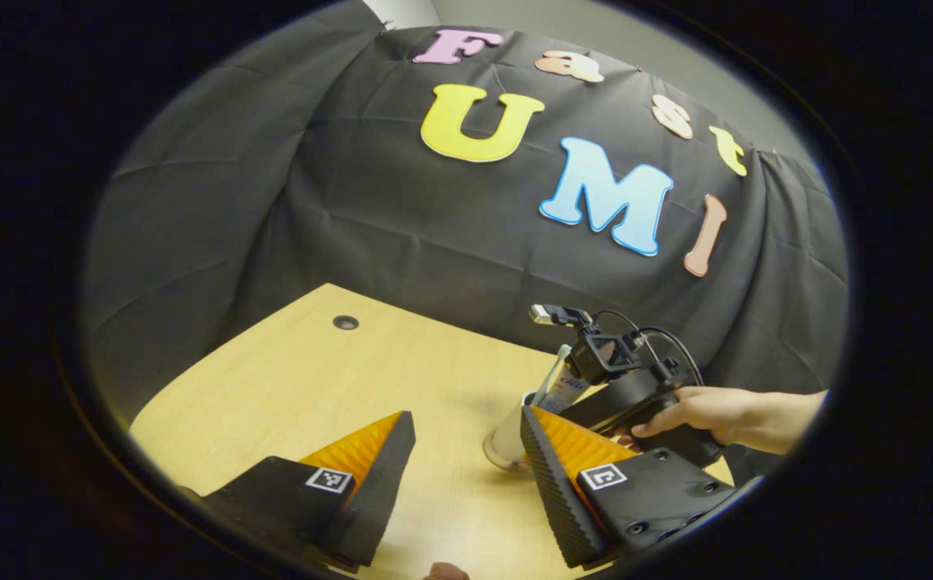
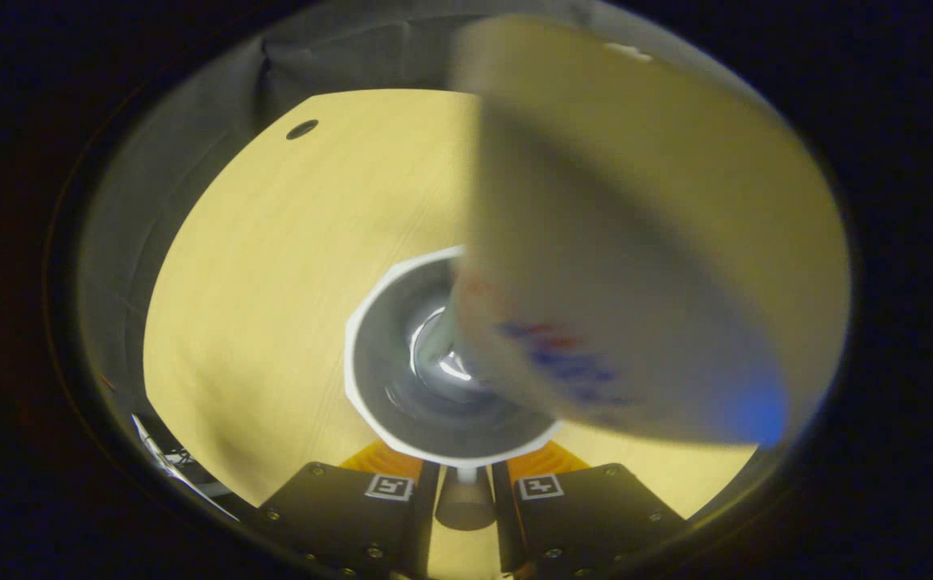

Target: Put the toothbrush and toothpaste on the desktop into the cup, then pick up the cup and place it on the coaster on the desktop.

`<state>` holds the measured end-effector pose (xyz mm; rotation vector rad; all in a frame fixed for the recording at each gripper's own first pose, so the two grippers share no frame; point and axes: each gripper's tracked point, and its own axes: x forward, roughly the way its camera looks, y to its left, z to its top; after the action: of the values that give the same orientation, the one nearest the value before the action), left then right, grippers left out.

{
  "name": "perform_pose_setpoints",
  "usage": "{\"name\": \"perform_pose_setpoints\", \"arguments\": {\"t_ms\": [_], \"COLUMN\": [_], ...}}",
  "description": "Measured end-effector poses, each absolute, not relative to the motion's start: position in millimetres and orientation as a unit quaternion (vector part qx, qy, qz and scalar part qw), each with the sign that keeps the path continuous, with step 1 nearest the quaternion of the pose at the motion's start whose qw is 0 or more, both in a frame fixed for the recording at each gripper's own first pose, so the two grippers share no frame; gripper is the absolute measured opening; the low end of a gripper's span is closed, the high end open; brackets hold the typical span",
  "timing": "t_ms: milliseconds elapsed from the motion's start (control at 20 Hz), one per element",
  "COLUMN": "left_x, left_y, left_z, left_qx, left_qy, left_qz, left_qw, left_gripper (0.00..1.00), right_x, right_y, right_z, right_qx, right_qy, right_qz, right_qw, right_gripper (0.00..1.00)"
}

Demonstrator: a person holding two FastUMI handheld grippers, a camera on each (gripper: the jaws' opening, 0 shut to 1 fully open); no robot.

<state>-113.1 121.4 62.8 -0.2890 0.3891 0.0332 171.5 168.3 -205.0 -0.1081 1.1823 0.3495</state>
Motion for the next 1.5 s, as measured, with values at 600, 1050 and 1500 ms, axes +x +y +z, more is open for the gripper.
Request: {"name": "perform_pose_setpoints", "arguments": {"t_ms": [600,1050,1500], "left_x": [-92.7,-74.5,-78.4], "left_y": [70.0,-11.4,-77.8], "left_z": [84.8,132.9,178.0], "left_qx": [-0.082,-0.083,-0.073], "left_qy": [0.180,0.121,0.057], "left_qz": [-0.005,-0.048,-0.058], "left_qw": [0.980,0.988,0.994], "left_gripper": [0.87,0.87,0.87], "right_x": [138.6,85.7,47.3], "right_y": [134.4,32.1,-54.6], "right_z": [-113.9,-54.1,-0.3], "right_qx": [0.019,0.069,0.049], "right_qy": [0.436,0.317,0.114], "right_qz": [0.177,0.100,0.016], "right_qw": [0.882,0.940,0.992], "right_gripper": [0.75,0.71,0.78]}}
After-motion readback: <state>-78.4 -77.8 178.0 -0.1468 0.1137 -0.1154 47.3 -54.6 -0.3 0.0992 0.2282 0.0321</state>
